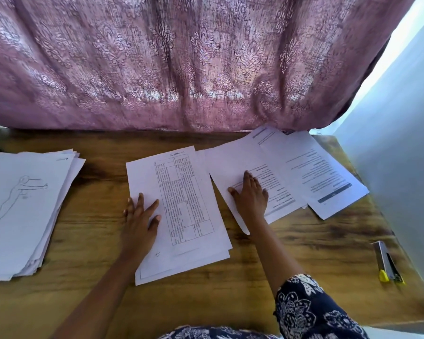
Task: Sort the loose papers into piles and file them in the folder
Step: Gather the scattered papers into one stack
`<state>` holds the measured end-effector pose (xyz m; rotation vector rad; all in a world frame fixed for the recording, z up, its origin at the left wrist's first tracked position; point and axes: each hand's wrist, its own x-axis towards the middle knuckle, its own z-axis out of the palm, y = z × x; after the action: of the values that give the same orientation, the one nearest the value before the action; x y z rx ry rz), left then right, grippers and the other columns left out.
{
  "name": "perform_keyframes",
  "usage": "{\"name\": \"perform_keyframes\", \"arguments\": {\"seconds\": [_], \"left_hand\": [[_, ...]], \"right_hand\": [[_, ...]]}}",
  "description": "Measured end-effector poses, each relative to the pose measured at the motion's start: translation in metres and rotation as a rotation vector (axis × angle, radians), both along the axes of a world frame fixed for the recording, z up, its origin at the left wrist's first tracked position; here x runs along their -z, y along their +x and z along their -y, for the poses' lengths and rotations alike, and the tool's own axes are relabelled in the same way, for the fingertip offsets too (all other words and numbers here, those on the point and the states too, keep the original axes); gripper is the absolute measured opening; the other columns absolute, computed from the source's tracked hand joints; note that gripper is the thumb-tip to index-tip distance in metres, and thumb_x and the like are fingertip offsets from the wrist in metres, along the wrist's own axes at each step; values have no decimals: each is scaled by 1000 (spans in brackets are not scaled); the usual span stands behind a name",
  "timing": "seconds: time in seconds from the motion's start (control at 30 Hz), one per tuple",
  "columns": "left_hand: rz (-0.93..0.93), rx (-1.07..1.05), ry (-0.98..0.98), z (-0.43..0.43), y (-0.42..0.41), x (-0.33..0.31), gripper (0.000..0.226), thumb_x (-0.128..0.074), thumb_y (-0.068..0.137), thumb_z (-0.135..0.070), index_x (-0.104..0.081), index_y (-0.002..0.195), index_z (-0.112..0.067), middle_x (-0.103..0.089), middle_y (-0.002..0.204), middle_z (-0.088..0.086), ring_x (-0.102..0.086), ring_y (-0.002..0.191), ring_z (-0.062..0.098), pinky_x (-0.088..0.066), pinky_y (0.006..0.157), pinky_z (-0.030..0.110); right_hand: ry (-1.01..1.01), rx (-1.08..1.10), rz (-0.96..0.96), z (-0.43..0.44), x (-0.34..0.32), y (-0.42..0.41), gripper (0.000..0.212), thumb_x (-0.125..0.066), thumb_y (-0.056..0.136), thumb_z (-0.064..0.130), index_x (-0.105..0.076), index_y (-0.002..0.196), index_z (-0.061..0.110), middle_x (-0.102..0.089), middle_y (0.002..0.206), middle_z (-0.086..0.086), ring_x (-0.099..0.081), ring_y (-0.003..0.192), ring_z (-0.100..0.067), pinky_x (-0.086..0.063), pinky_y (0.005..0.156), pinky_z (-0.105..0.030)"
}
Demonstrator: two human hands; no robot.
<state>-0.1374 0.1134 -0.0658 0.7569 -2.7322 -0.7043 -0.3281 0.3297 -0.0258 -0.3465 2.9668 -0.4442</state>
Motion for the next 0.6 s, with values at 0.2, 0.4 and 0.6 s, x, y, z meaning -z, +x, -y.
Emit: {"name": "perform_keyframes", "arguments": {"seconds": [0.2, 0.4, 0.6], "left_hand": [[-46, -57, -126, -10, -1, -6, 45, -52, 89, -24, -58, 132, -14, -33, 153, 15, -22, 144, 37, -17, 115, 61], [-65, 369, -228, -85, -76, -47, 55, -50, 92, -42, -45, 143, -23, -32, 155, 9, -25, 144, 32, -14, 115, 56], [335, 634, -301, -139, -126, -27, 73, -22, 92, -70, -2, 153, -35, 6, 163, 2, 8, 149, 25, 0, 118, 51]], "right_hand": [[-311, 206, -73, -47, -21, -24, 59, -59, 93, 34, -36, 145, 19, -49, 139, -15, -45, 127, -33, -35, 103, -45], [-95, 352, -93, -111, -19, -42, 68, -63, 88, 41, -34, 144, 13, -40, 146, -15, -34, 134, -35, -29, 108, -54], [-117, 330, 25, -125, -12, -42, 78, -59, 86, 54, -28, 145, 12, -42, 145, -14, -40, 131, -37, -33, 107, -54]]}}
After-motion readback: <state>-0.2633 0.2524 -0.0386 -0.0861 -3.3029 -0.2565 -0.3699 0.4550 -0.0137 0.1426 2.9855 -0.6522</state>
